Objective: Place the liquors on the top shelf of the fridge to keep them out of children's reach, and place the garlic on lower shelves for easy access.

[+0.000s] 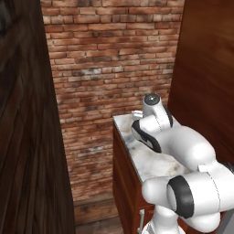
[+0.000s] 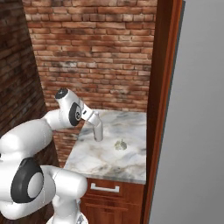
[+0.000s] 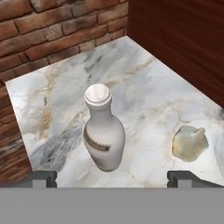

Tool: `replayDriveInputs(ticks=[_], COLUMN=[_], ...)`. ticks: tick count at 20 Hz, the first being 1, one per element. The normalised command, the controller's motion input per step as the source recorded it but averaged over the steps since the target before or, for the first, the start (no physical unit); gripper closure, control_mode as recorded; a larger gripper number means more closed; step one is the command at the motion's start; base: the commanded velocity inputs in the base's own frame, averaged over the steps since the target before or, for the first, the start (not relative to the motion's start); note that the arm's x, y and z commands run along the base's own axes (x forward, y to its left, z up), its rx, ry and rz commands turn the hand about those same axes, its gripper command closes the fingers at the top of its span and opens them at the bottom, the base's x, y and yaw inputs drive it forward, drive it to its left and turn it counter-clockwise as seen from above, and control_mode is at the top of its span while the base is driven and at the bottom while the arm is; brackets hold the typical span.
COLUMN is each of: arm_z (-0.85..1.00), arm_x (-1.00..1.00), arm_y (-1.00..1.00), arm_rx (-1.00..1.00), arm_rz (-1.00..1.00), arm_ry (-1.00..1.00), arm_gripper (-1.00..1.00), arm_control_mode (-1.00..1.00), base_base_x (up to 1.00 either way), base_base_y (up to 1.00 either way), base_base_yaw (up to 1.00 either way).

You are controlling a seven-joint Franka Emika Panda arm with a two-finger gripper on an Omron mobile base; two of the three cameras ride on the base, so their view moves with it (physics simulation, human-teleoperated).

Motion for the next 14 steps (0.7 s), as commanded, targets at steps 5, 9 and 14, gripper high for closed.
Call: replayDriveInputs(ticks=[5, 9, 14], arm_z=[-0.18, -0.16, -0.12], arm_x=[0.07, 0.09, 0.13], arm_y=[-0.08, -0.06, 0.0], arm_rx=[0.0, 0.0, 0.0], arm_rz=[0.0, 0.0, 0.0], arm_ry=[0.01, 0.0, 0.0], arm_gripper=[-1.0, -1.0, -1.0], arm_control_mode=[-1.0, -1.0, -1.0], base_base_x=[0.0, 0.0, 0.0], base_base_y=[0.0, 0.0, 0.0], base_base_yaw=[0.0, 0.0, 0.0])
